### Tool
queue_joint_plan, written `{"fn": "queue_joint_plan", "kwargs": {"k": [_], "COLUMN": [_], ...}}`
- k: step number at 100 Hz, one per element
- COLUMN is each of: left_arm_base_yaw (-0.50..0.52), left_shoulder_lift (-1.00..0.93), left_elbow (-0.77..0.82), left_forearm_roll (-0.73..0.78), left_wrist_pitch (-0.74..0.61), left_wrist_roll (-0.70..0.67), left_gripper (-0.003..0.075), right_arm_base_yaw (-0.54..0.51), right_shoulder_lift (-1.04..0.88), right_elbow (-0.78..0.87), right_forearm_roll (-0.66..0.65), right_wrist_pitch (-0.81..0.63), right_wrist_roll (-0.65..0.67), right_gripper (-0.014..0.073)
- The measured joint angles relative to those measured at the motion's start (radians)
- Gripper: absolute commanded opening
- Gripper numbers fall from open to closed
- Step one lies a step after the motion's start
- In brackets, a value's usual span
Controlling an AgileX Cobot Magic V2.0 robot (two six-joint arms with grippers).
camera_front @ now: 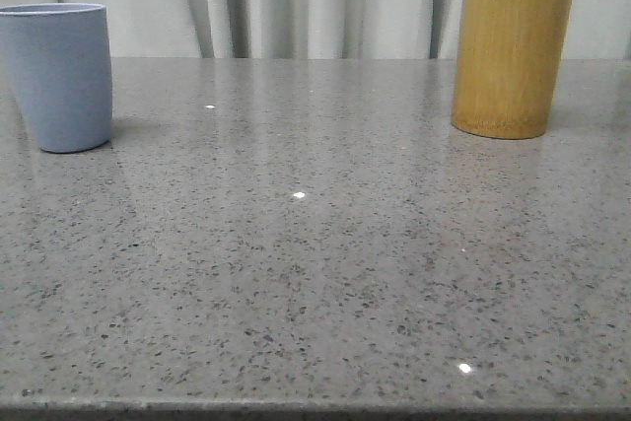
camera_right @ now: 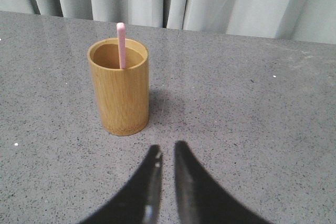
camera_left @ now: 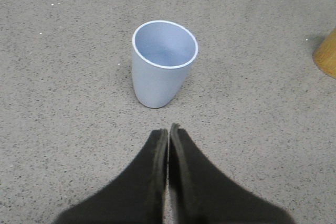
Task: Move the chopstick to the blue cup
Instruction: 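Grasp the light blue cup rim with the left gripper and lift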
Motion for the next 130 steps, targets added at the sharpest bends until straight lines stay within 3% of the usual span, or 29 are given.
{"fn": "queue_joint_plan", "kwargs": {"k": [6, 15, 24, 31, 63, 130], "left_arm_base_yaw": [0.0, 0.0, 0.0, 0.0, 0.0, 0.0], "left_shoulder_lift": [0.0, 0.0, 0.0, 0.0, 0.052, 0.684], "left_elbow": [0.0, 0.0, 0.0, 0.0, -0.011, -0.288], "left_forearm_roll": [-0.002, -0.004, -0.006, -0.006, -0.006, 0.001], "left_wrist_pitch": [0.0, 0.0, 0.0, -0.002, -0.121, -0.157], "left_wrist_roll": [0.0, 0.0, 0.0, 0.0, 0.042, 0.052], "left_gripper": [0.0253, 0.0422, 0.0538, 0.0579, 0.058, 0.0579], "right_arm_base_yaw": [0.0, 0.0, 0.0, 0.0, 0.0, 0.0], "right_shoulder_lift": [0.0, 0.0, 0.0, 0.0, 0.0, 0.002], "right_elbow": [0.0, 0.0, 0.0, 0.0, 0.0, 0.0], "right_forearm_roll": [0.0, 0.0, 0.0, 0.0, 0.0, 0.0], "right_wrist_pitch": [0.0, 0.0, -0.004, -0.015, -0.074, -0.084], "right_wrist_roll": [0.0, 0.0, 0.0, 0.0, 0.0, 0.0], "right_gripper": [0.0477, 0.0662, 0.0632, 0.0622, 0.0622, 0.0622]}}
